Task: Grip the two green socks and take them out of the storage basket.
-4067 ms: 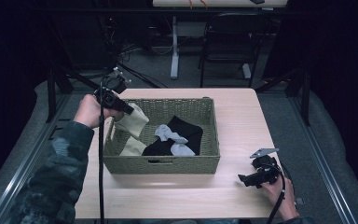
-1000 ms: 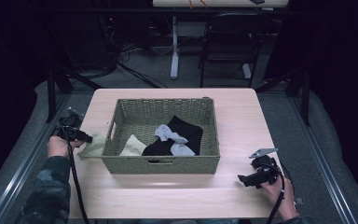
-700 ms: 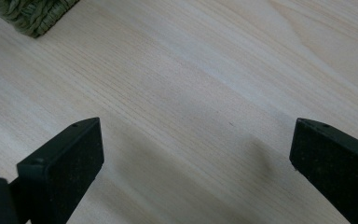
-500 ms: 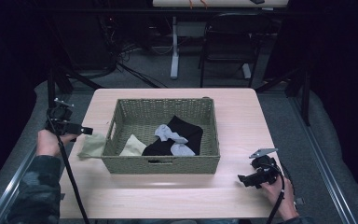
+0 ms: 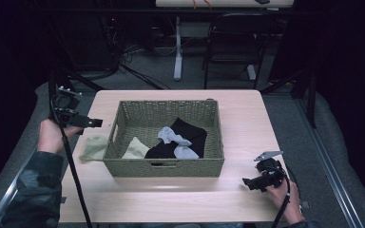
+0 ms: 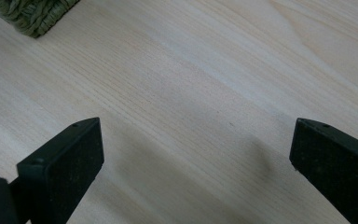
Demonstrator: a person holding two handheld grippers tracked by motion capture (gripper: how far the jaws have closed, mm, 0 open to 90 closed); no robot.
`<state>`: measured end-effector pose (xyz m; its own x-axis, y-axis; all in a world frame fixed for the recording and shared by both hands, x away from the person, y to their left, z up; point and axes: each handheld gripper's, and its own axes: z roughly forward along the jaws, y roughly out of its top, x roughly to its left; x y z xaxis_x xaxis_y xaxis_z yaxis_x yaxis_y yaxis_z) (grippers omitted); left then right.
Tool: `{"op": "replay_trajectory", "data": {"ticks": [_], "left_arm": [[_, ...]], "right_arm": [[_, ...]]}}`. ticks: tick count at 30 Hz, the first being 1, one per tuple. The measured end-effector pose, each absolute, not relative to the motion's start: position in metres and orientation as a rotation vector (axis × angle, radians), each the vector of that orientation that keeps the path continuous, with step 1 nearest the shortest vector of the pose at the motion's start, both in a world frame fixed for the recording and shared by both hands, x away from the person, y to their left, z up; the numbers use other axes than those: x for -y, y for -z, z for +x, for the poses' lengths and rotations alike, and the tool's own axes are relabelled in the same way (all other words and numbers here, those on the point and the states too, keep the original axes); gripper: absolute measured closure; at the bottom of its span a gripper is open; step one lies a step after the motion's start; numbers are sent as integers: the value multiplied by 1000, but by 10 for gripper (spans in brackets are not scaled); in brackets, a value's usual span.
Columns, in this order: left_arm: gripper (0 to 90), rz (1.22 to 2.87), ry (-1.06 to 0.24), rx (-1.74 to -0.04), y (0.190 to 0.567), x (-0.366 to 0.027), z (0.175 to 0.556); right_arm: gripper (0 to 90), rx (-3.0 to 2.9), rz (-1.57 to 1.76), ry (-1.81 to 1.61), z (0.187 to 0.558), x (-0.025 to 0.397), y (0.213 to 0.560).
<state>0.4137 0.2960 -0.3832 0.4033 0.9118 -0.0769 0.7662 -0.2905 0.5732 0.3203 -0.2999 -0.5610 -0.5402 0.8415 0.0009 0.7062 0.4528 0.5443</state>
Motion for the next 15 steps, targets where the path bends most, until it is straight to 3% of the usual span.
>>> {"op": "replay_trajectory", "data": {"ticks": [15], "left_arm": [[24,2221,-335,-1297,393,-234,433]], "right_arm": [[20,-2438,1329,-712,320,301,561]]}}
